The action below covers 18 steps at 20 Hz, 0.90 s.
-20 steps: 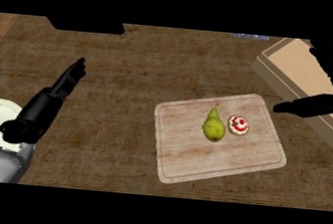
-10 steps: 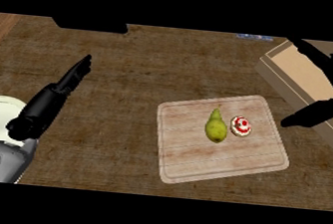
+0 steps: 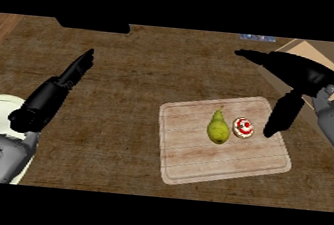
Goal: Pick the pear from the cutting board and place it in the cardboard box
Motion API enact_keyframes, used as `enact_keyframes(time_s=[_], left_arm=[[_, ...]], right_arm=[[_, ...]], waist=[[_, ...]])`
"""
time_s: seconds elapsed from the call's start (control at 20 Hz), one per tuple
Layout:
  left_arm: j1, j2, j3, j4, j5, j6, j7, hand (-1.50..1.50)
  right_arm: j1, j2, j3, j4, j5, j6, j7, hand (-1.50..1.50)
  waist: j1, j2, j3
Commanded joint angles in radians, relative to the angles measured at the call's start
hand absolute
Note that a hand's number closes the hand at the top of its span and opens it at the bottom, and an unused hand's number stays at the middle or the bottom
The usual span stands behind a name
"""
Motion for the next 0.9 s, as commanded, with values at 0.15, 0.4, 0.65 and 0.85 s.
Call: enact_keyframes(time_s=[0.15,0.4,0.65,0.85], left_arm=[[0.002,-0.034,0.023,0.030,-0.008,-0.020,-0.010,0.00],[0.050,-0.014,0.054,0.022,-0.034,-0.042,-0.041,0.00],[0.009,-0.050,0.069,0.018,-0.053,-0.056,0.015,0.00],[0.006,-0.069,0.087,0.028,-0.081,-0.056,0.011,0.00]], right_arm=[[-0.144,0.146,0.052,0.080,0.018,0.177,0.216,-1.50],[-0.149,0.286,0.055,0.069,0.009,0.208,0.420,-1.50],[-0.144,0.357,0.020,0.158,0.058,0.226,0.426,-1.50],[-0.096,0.379,0.035,0.142,0.140,0.209,0.417,-1.50]], waist=[[-0.009,0.002,0.000],[-0.015,-0.002,0.001],[-0.017,0.000,0.001],[-0.020,-0.001,0.002]])
